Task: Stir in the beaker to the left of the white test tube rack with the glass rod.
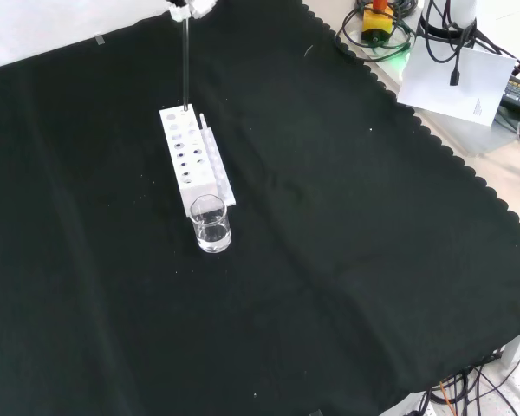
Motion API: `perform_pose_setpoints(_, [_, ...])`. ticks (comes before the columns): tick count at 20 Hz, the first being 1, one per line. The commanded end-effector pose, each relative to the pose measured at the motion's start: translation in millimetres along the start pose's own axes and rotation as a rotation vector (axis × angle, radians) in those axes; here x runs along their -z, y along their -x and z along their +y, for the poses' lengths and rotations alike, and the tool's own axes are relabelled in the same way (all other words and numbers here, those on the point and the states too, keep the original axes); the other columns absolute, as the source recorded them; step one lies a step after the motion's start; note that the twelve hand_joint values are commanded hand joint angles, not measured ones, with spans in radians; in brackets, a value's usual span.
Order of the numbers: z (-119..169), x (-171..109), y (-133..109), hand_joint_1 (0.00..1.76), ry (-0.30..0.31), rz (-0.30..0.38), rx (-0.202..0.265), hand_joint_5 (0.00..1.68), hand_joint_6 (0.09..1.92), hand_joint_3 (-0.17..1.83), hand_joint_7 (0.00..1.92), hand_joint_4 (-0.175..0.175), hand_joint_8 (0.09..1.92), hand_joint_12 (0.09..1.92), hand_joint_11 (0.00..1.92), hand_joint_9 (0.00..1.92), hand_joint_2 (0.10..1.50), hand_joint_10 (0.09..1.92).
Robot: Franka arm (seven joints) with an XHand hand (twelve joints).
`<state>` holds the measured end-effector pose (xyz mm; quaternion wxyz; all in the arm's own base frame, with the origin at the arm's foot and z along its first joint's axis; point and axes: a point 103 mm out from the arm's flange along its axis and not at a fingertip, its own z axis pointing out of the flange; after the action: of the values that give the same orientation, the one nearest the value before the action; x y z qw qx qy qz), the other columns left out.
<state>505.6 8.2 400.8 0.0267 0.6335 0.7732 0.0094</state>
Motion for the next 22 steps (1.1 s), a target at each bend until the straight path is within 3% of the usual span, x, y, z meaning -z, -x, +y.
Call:
perform_pose_setpoints(1, [17.2, -0.2, -32.3, 1.39, 0.014, 0.010, 0.070, 0.88, 0.76, 0.00, 0.84, -0.175, 1.26, 0.64, 1.58, 1.03, 1.13, 1.26])
perform_pose_setpoints(12, [42.7, -17.4, -95.3, 1.39, 0.005, 0.063, 0.210, 0.88, 0.76, 0.00, 0.84, -0.175, 1.26, 0.64, 1.57, 1.03, 1.13, 1.26])
perform_pose_setpoints(22, [64.0, -48.9, -109.6, 1.39, -0.018, 0.079, 0.267, 0.88, 0.76, 0.00, 0.84, -0.175, 1.26, 0.64, 1.57, 1.03, 1.13, 1.26])
